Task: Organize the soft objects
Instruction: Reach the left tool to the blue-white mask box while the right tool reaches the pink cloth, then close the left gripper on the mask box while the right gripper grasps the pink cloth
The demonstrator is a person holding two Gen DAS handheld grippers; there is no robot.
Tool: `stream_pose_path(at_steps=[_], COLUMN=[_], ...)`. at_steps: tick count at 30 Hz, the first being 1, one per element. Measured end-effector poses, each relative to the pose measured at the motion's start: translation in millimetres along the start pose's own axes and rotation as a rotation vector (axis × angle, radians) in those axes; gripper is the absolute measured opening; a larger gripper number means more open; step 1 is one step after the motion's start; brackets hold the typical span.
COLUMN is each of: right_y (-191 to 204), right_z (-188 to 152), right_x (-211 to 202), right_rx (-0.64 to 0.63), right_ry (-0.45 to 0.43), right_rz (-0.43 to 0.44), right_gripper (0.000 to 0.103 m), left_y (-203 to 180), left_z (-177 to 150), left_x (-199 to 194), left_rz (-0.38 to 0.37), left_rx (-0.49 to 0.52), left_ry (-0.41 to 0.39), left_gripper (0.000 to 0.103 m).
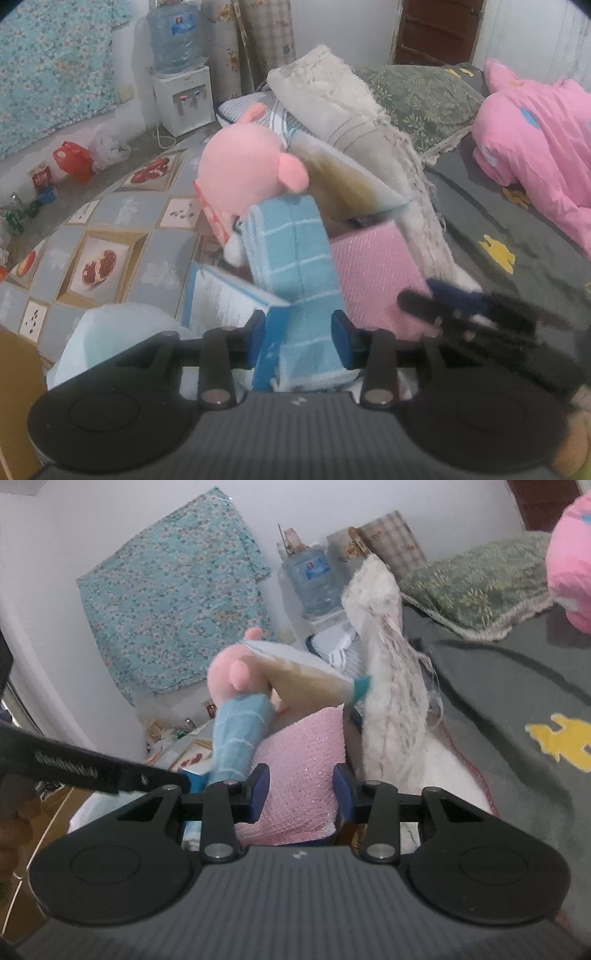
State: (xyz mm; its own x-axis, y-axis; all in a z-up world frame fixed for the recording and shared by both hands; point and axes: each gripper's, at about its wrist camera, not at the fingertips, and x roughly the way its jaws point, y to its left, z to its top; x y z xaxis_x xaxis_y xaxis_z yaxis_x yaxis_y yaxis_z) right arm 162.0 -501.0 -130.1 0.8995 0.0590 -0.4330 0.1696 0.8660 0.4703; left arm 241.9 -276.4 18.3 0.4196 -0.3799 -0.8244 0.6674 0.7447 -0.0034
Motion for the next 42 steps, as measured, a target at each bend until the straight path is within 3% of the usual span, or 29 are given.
stream_pose_path(at_steps=[2,6,12,17,21,25,30,33,36,42], right_y=[-1,-6,-14,-22,-27,-27,-21,-19,-19,-21], right_z=[-4,-4,-3,-5,-5,-5,-4,-4,-4,-5], right_x=[-2,-15,-17,-14,-14,-14,-17,-18,-18,-17], right_rx=[0.014,0.058,0.117,0.168,0.201,0.213,0.189,0.18,0.175,0.186], right_ry=[-0.001,-0.037,-0.044,-0.034,-0.037,-0.037,-0.047,-0.048,-0.047,-0.055], right_rz=[0.005,0.075,0.168,0.195,0.216,0.222,0.227,0.228,0.225,0.234], right_gripper=[0.03,0.03,0.032,0.033,0.033,0.034,0.037,0.041,0.042,0.043], left_y=[-6,-20,-19,-4,14,30,61,72,76,73], left_z=[5,20,34,30,22,20,29,33,37,34], left_x=[4,24,46,31,17,31,60,76,83,84], left_rz=[0.01,0.061,0.086,0.068,0.113,0.146,0.054,0.031,0.026,0.048], left_rx=[0.022,0.066,0.016,-0.016,-0.034,-0.078,-0.333,-0.402,-0.421,-0.34], left_ry=[-0.006,0.012,0.041,0.031,0.024,0.1,0.224,0.286,0.318,0.313], left_gripper=[0.05,0.052,0.051,0.051,0.054,0.054,0.057,0.061,0.064,0.074])
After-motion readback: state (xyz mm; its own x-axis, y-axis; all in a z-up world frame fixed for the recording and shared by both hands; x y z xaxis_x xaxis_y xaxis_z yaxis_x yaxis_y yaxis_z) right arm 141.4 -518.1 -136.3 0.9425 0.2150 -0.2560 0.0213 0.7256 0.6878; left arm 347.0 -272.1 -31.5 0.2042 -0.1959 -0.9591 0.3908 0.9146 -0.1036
